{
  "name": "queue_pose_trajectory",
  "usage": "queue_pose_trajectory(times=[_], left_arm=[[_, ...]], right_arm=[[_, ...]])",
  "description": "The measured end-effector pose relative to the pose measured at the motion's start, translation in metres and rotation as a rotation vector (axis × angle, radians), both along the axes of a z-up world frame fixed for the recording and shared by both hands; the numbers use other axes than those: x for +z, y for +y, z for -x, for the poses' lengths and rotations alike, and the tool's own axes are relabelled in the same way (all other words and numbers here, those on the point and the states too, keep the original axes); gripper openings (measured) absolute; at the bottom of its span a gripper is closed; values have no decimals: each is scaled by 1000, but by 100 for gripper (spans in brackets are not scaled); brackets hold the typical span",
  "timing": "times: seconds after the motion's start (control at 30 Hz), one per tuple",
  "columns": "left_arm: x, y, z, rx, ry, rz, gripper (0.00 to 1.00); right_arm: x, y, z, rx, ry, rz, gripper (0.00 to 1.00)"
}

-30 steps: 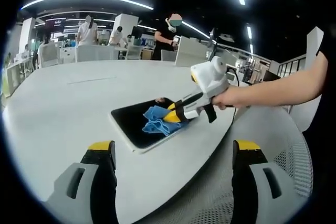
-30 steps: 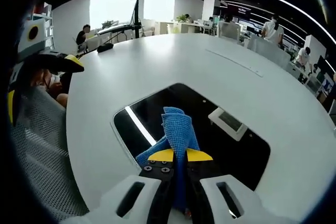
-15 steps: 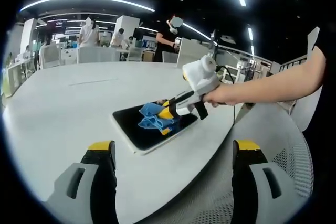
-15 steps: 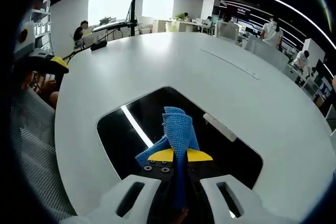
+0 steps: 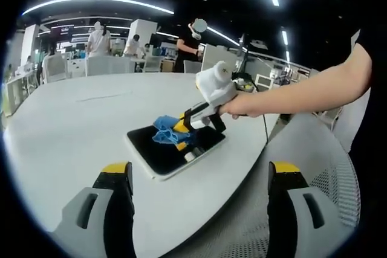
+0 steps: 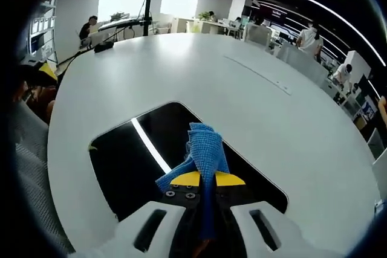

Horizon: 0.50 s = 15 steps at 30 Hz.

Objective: Wipe the mirror surface with the cleaning cloth until all visible marks leave the cleaned area.

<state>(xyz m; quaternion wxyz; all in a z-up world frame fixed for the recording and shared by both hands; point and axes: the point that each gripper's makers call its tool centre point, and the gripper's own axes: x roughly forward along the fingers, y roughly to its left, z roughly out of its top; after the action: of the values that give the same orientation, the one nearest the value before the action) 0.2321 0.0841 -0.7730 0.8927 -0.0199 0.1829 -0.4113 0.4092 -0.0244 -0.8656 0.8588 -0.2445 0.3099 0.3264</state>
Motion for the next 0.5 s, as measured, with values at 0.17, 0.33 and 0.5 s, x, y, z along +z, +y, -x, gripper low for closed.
queue_pose_trajectory(times=[0.17,0.33,0.5], left_arm=[[0,0,0,-1,-4,2,91],[0,0,0,-3,-6,3,91],[1,-1,0,-9,-15,2,91]], right_arm=[[1,-2,-12,-23,-6,2,1],[0,-3,-18,-35,-6,0,1],[0,-3,-19,-33,-8,0,1]])
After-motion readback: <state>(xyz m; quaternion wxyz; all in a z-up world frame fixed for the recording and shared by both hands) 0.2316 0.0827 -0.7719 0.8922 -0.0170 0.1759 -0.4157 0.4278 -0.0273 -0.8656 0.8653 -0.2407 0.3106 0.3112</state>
